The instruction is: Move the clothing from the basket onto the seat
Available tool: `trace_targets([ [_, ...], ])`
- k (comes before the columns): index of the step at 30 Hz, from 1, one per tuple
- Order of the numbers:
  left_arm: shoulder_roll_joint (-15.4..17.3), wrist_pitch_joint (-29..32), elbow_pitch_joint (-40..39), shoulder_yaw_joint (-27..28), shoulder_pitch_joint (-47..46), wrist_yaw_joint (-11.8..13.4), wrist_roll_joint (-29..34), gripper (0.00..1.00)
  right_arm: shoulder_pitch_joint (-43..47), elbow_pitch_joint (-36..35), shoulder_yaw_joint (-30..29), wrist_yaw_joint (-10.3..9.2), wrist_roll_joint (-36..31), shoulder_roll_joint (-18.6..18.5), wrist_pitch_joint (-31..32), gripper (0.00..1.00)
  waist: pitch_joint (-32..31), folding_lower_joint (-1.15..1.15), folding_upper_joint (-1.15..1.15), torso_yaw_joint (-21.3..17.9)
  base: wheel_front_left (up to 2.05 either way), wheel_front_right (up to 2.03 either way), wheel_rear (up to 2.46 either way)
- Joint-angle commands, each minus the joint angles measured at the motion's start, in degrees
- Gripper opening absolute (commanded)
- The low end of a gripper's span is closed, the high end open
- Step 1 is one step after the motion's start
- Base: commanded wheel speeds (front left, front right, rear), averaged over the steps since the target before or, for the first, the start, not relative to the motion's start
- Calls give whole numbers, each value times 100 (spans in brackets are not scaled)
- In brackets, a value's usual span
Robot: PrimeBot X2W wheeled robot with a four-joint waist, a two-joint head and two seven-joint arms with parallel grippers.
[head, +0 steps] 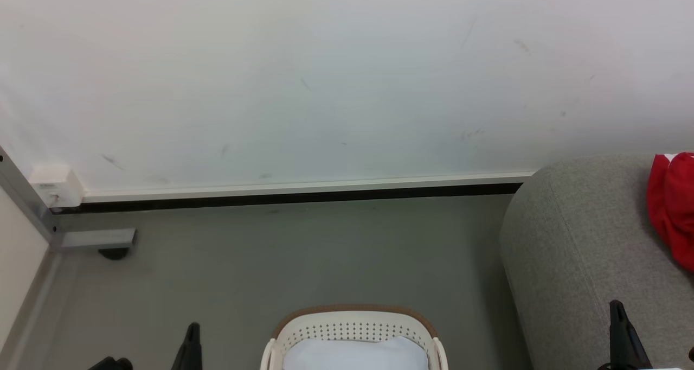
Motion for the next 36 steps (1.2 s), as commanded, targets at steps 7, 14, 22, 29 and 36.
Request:
trace_targets([
  [7,-3,172,-44,161,-212,-144,-634,0,-198,-121,-45,-4,690,-64,170,0,19,0,0,16,0,0,0],
  [14,-25,307,-32,270,-280,-248,-1097,0,-232,-136,-62,-5,1218,-69,305,0,38,0,0,32,0,0,0],
  [22,-48,448,-19,383,-344,-356,-1609,0,-288,-155,-80,-6,1793,-74,444,0,59,0,0,50,0,0,0],
  [29,-64,569,-8,481,-400,-450,-2012,0,-315,-168,-94,-7,2252,-78,565,0,78,0,0,66,0,0,0],
  [36,-82,679,2,566,-451,-534,-2388,0,-352,-182,-108,-8,2687,-82,677,0,96,0,0,81,0,0,0],
])
